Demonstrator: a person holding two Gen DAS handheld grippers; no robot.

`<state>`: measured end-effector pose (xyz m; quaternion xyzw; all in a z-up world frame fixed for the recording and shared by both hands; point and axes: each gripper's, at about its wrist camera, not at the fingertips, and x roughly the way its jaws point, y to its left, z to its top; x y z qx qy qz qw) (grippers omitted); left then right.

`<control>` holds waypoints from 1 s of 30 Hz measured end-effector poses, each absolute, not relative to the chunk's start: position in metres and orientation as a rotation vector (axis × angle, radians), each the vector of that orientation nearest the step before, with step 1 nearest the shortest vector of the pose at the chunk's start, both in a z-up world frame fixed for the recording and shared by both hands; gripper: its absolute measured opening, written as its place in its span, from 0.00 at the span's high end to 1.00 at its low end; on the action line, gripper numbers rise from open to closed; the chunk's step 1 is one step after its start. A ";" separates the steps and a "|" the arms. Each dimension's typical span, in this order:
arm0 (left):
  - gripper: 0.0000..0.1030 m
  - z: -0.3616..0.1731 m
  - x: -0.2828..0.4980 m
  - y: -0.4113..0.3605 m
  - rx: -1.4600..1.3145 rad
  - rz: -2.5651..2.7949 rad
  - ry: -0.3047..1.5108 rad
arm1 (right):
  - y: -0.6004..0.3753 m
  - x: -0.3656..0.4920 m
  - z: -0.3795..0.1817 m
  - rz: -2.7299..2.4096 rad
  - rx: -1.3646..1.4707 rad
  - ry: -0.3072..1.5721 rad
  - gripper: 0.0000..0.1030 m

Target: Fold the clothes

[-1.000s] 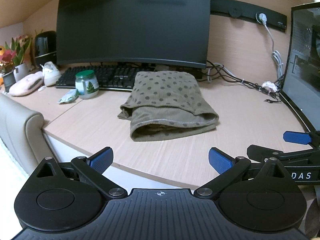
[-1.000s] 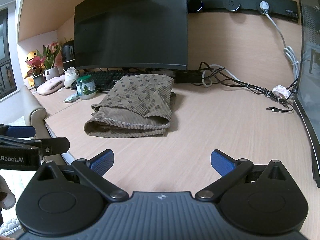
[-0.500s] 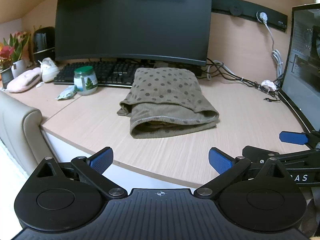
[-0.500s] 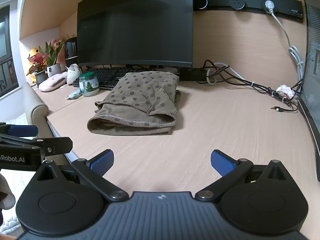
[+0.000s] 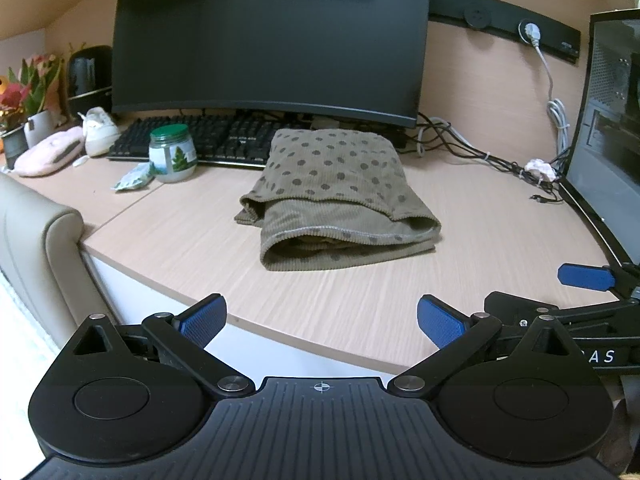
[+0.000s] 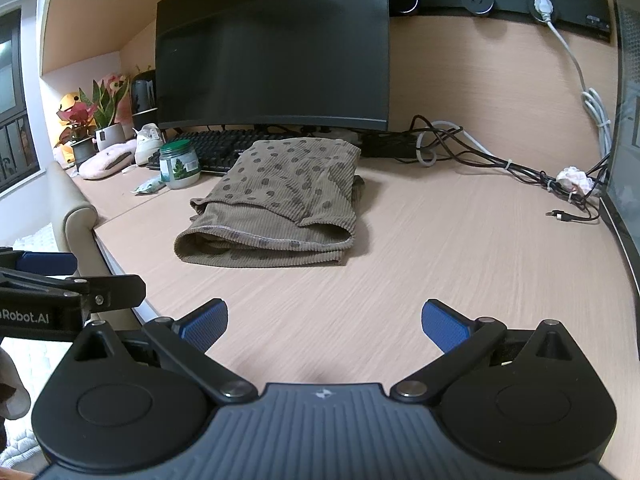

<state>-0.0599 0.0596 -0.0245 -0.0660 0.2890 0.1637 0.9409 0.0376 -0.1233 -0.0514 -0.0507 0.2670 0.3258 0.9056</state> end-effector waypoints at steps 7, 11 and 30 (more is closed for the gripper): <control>0.00 -0.024 -0.057 0.057 -0.129 0.335 0.591 | -0.126 0.039 -0.052 0.674 -0.098 0.549 0.00; 0.00 -0.024 -0.056 0.055 -0.127 0.332 0.595 | -0.130 0.041 -0.052 0.668 -0.089 0.552 0.00; 0.00 -0.025 -0.059 0.051 -0.139 0.350 0.600 | -0.136 0.038 -0.052 0.665 -0.098 0.538 0.00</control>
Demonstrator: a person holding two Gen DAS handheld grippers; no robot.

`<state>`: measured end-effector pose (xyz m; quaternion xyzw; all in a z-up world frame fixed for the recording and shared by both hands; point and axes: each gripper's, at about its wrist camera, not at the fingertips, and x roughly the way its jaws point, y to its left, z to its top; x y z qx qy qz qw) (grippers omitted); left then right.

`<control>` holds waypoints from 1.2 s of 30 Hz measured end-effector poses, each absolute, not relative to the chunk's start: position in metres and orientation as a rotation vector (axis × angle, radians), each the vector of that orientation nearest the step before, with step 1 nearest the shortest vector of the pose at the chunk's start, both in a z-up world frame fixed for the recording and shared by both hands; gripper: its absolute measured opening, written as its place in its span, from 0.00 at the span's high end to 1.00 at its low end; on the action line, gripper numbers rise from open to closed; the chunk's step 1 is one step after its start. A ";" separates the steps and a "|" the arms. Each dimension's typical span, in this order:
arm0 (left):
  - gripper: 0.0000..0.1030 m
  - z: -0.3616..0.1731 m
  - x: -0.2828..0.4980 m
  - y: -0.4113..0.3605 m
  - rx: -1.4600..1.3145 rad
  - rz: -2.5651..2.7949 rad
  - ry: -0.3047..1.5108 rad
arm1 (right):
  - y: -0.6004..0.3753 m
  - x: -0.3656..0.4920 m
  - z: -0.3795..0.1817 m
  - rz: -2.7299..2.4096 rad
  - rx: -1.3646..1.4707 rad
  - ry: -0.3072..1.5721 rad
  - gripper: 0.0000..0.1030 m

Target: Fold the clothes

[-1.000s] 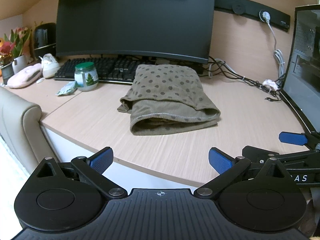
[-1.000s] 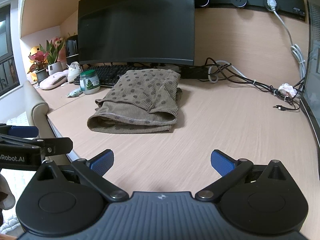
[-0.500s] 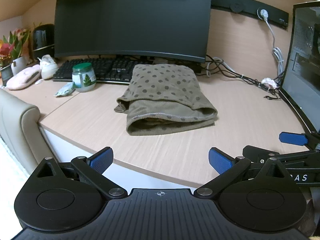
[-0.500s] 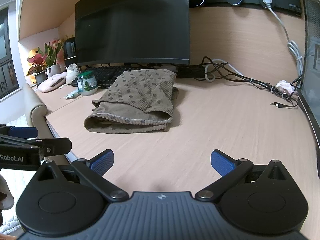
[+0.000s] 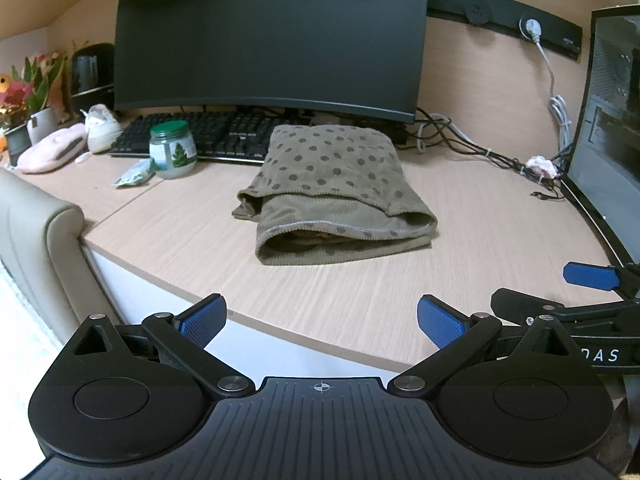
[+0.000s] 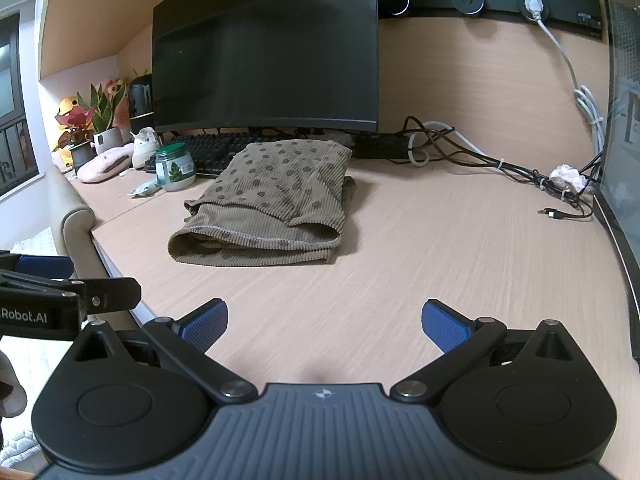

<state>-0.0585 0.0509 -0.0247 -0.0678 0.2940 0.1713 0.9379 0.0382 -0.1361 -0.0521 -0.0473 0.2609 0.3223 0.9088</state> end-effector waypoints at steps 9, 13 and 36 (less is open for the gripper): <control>0.00 -0.023 -0.059 0.051 -0.135 0.355 0.601 | -0.135 0.037 -0.048 0.661 -0.130 0.510 0.00; 0.00 -0.024 -0.060 0.051 -0.138 0.368 0.609 | -0.135 0.037 -0.048 0.660 -0.132 0.512 0.00; 0.00 -0.026 -0.067 0.058 -0.106 0.403 0.652 | -0.132 0.034 -0.048 0.668 -0.121 0.541 0.00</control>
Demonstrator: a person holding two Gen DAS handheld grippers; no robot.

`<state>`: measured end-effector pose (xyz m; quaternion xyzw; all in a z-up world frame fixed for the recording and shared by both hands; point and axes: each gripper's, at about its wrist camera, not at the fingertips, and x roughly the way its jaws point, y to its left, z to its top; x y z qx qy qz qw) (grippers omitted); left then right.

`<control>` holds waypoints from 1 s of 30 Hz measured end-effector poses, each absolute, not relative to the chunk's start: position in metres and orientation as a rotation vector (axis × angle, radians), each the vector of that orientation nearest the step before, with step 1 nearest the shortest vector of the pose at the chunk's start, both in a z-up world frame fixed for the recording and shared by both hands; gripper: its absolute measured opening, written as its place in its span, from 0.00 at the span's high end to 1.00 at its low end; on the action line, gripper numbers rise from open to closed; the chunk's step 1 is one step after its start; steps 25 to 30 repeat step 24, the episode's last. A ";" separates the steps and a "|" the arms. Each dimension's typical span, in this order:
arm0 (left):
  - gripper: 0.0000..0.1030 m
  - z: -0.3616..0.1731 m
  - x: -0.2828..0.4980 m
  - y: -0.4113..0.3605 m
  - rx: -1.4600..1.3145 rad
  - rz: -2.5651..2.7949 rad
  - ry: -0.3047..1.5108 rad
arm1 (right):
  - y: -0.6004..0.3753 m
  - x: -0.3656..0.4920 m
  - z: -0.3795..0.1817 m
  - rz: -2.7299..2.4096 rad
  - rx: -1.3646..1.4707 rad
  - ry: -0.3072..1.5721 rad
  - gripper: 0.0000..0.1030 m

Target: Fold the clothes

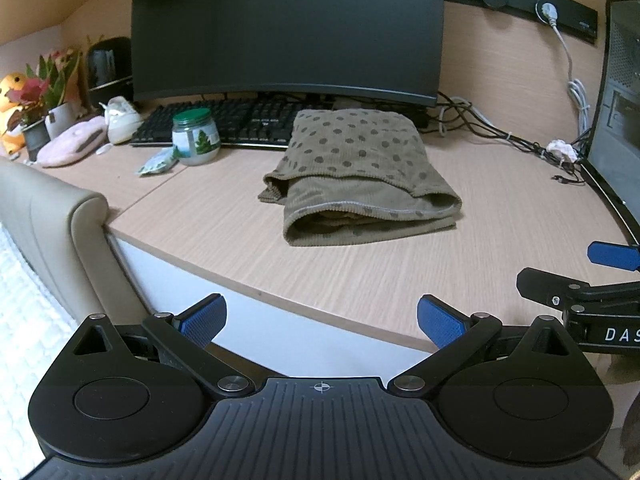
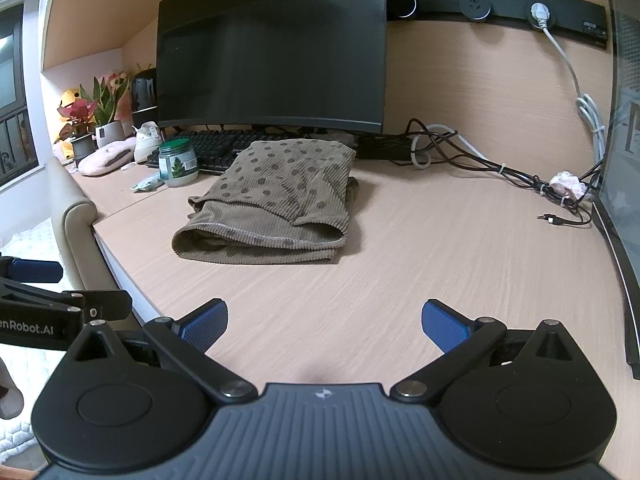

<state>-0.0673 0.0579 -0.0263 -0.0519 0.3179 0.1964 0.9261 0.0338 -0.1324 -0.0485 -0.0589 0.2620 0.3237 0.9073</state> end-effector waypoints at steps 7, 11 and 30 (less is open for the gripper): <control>0.00 -0.026 -0.068 0.059 -0.097 0.408 0.649 | -0.129 0.034 -0.048 0.670 -0.121 0.546 0.00; 0.00 -0.027 -0.068 0.064 -0.105 0.407 0.651 | -0.125 0.035 -0.048 0.672 -0.126 0.547 0.00; 0.00 -0.024 -0.058 0.082 -0.111 0.424 0.642 | -0.113 0.044 -0.040 0.649 -0.148 0.542 0.00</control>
